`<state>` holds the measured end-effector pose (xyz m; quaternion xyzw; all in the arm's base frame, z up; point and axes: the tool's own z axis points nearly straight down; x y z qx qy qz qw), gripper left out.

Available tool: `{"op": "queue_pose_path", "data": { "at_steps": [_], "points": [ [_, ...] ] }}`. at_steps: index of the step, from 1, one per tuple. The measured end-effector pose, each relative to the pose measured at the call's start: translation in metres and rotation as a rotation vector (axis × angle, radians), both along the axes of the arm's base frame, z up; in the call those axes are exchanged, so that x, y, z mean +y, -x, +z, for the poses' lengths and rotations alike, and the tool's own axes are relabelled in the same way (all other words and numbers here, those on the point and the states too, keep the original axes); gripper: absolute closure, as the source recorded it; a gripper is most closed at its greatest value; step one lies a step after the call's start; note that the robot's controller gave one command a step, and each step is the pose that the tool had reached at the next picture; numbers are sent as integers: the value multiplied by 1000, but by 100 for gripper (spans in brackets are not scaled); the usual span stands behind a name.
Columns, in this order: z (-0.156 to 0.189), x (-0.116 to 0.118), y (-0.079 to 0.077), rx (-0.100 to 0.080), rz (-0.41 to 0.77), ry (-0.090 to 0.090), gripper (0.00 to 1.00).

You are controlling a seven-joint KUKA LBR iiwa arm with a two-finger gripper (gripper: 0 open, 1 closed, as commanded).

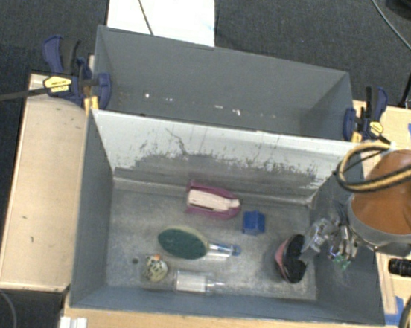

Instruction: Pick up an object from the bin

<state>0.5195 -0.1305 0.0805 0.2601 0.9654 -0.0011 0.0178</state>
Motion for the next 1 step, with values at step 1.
{"op": "queue_pose_path", "data": {
  "at_steps": [1],
  "points": [
    [162,-2,-2,22,-105,-11,100]
  ]
}}
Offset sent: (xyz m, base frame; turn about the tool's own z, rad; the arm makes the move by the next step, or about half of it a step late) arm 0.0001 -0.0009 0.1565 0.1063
